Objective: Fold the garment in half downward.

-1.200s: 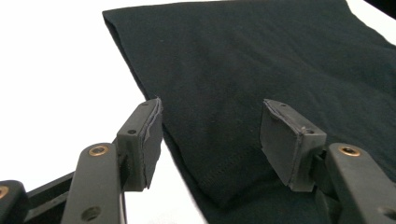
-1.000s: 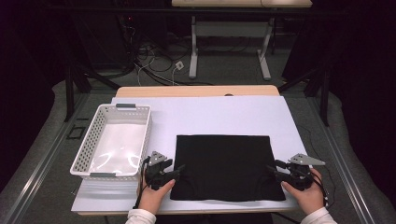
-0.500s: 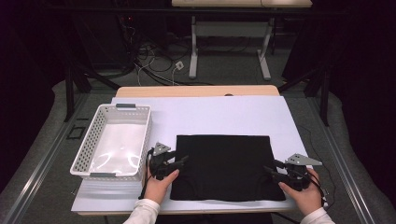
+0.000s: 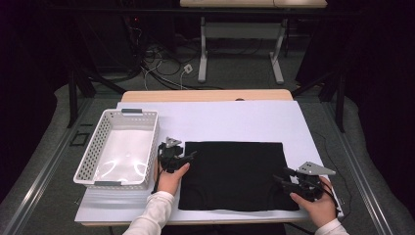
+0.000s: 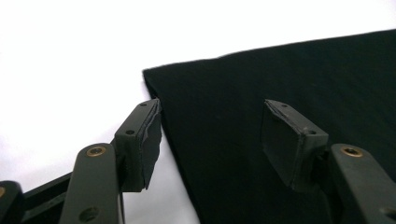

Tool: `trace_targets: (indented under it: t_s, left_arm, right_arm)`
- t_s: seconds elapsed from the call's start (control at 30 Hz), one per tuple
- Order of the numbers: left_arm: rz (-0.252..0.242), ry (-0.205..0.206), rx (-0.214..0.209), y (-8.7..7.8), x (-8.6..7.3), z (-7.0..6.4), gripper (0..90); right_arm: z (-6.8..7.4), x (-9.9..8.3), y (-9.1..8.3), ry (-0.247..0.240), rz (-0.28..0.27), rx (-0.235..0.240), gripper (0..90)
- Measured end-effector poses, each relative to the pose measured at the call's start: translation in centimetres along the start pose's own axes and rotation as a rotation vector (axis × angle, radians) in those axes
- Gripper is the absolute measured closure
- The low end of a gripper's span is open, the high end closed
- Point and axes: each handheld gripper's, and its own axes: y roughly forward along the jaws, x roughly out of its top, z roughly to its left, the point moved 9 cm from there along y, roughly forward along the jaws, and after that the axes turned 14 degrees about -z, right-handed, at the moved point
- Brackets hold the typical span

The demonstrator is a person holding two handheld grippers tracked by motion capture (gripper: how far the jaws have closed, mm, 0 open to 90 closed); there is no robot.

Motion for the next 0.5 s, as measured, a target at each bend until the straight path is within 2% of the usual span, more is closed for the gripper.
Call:
trace_targets:
  t_s: [0.1, 0.17, 0.27, 0.4, 0.47, 0.5]
  left_arm:
    - [-0.008, -0.004, 0.021, 0.8, 0.6, 0.5, 39.5]
    - [0.009, -0.007, 0.041, 1.3, 0.8, 1.0, 39.9]
    - [0.006, -0.014, 0.045, 2.2, 1.1, 1.5, 41.9]
    - [0.023, -0.019, 0.061, 2.7, 0.7, 2.2, 45.2]
    - [0.026, 0.002, 0.069, 2.8, 0.7, 2.1, 46.8]
    - [0.032, 0.034, 0.074, 2.8, 0.6, 2.1, 47.4]
  right_arm:
    - [0.0, 0.0, 0.0, 0.002, 0.0, 0.003, 44.0]
    - [0.0, 0.0, 0.0, 0.001, 0.001, 0.005, 43.8]
    - [0.2, 0.0, 0.0, -0.003, 0.0, 0.013, 43.4]
    - [0.2, 0.0, 0.0, -0.006, -0.006, 0.017, 43.2]
    - [0.2, 0.0, 0.0, -0.006, -0.006, 0.018, 43.1]
    - [0.2, 0.0, 0.1, -0.009, -0.006, 0.02, 43.1]
